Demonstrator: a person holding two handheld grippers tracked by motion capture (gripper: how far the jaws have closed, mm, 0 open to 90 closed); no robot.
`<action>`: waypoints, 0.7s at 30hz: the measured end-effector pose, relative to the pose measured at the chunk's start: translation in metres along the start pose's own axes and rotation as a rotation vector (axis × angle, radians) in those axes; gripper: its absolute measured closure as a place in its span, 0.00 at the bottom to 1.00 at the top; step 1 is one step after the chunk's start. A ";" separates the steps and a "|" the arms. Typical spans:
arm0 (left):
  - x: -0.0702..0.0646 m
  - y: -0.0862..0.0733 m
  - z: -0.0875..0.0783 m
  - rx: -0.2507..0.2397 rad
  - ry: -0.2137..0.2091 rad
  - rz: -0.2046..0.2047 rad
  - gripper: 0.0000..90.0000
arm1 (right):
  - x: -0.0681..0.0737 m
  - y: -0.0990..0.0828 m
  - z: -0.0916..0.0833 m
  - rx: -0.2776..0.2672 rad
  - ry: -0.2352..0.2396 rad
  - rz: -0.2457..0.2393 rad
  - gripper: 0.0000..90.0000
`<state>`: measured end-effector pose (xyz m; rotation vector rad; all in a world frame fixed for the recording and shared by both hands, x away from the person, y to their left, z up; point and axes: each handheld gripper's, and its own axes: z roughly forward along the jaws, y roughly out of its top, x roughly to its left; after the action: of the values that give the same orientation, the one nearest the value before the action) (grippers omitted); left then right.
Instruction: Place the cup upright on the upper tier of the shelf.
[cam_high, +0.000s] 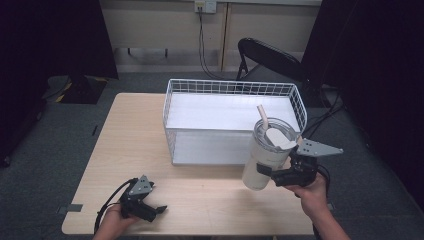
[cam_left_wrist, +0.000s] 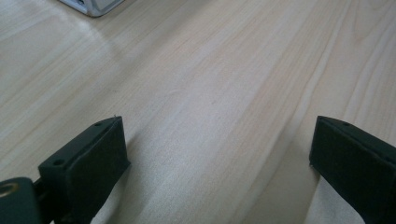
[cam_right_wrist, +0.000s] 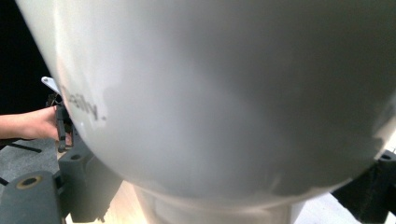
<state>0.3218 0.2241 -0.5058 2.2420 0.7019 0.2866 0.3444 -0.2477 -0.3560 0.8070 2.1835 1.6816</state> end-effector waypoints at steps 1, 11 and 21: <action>0.000 0.000 0.000 0.000 0.000 0.000 0.04 | 0.000 0.001 0.000 0.000 0.002 -0.003 0.10; 0.000 0.000 0.000 0.000 0.000 0.001 0.04 | 0.001 0.022 0.002 -0.020 0.006 0.012 0.10; 0.000 0.000 0.000 0.000 0.000 0.001 0.04 | 0.002 0.041 0.003 -0.023 0.008 0.016 0.10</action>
<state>0.3219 0.2241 -0.5058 2.2422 0.7014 0.2870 0.3548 -0.2374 -0.3179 0.8158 2.1649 1.7168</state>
